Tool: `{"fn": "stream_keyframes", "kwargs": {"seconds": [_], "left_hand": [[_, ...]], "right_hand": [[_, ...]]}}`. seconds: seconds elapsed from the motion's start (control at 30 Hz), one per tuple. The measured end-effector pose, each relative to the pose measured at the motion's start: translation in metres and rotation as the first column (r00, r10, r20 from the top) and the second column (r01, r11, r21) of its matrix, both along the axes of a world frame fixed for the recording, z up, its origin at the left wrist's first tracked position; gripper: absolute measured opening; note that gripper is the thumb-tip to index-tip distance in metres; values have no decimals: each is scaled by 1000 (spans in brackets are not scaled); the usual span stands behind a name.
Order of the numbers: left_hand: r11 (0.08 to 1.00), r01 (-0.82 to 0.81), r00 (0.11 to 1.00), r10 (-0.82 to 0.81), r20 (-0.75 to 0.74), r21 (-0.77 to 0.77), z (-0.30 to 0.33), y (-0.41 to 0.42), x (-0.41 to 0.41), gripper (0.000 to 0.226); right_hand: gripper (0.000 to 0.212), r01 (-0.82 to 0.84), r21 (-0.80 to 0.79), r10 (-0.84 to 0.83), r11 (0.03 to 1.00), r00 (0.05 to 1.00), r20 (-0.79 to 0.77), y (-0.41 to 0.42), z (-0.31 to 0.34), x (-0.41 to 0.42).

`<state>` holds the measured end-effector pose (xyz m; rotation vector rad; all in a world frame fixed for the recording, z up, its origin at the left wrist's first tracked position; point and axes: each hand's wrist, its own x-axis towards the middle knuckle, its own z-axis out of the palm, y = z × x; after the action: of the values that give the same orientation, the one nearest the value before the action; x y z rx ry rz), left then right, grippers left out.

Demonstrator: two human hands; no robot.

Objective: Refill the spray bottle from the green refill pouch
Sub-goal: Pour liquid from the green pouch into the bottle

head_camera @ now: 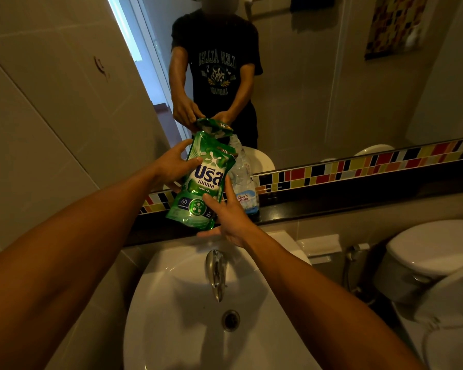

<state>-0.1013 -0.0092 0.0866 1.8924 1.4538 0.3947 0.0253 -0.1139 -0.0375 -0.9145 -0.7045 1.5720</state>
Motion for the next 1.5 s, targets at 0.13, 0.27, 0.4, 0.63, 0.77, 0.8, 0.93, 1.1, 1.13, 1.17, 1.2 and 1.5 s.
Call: {"fn": "stream_keyframes", "kwargs": {"seconds": [0.13, 0.27, 0.4, 0.63, 0.77, 0.8, 0.93, 1.1, 1.13, 1.17, 1.2, 1.5], "left_hand": [[1000, 4, 1000, -4, -8, 3, 1, -1, 0, 67], [1000, 5, 1000, -5, -11, 5, 2, -2, 1, 66], [1000, 11, 1000, -10, -10, 9, 4, -1, -1, 68], [1000, 16, 1000, -16, -17, 22, 8, 0, -2, 68], [999, 36, 999, -35, -21, 31, 11, 1, -1, 68], [999, 38, 999, -37, -23, 34, 11, 1, 0, 68], [998, 39, 999, -38, -23, 39, 12, 3, -1, 69], [999, 29, 999, -28, -31, 35, 15, 3, 1, 70], [999, 30, 999, -29, -33, 35, 16, 3, 1, 70], [999, 30, 999, -29, -35, 35, 16, 3, 1, 70], [999, 30, 999, -28, -38, 35, 17, 4, 1, 70], [999, 24, 999, -23, -49, 21, 20, 3, 1, 69]], "right_hand": [[90, -1, -1, 1, 1000, 1000, 5, -1, 2, 0], [88, -2, 13, 2, 1000, 1000, 11, -2, 4, 0], [89, -4, 12, 4, 1000, 1000, 7, -4, 6, -1], [87, 1, 23, -1, 1000, 1000, -6, -6, 11, -2], [85, 1, 35, -1, 999, 1000, -12, -7, 13, -3], [85, 1, 36, -1, 999, 1000, -15, -7, 13, -4], [86, -1, 43, 2, 999, 1000, -22, -7, 14, -4], [85, 1, 45, 0, 999, 1000, -23, -6, 16, -5], [85, 1, 44, 0, 999, 1000, -26, -6, 17, -5], [85, 0, 43, 1, 999, 1000, -30, -5, 17, -6], [85, 0, 40, 1, 999, 999, -34, -5, 17, -6], [85, -4, 44, 6, 999, 999, -50, -3, 16, -9]]}}
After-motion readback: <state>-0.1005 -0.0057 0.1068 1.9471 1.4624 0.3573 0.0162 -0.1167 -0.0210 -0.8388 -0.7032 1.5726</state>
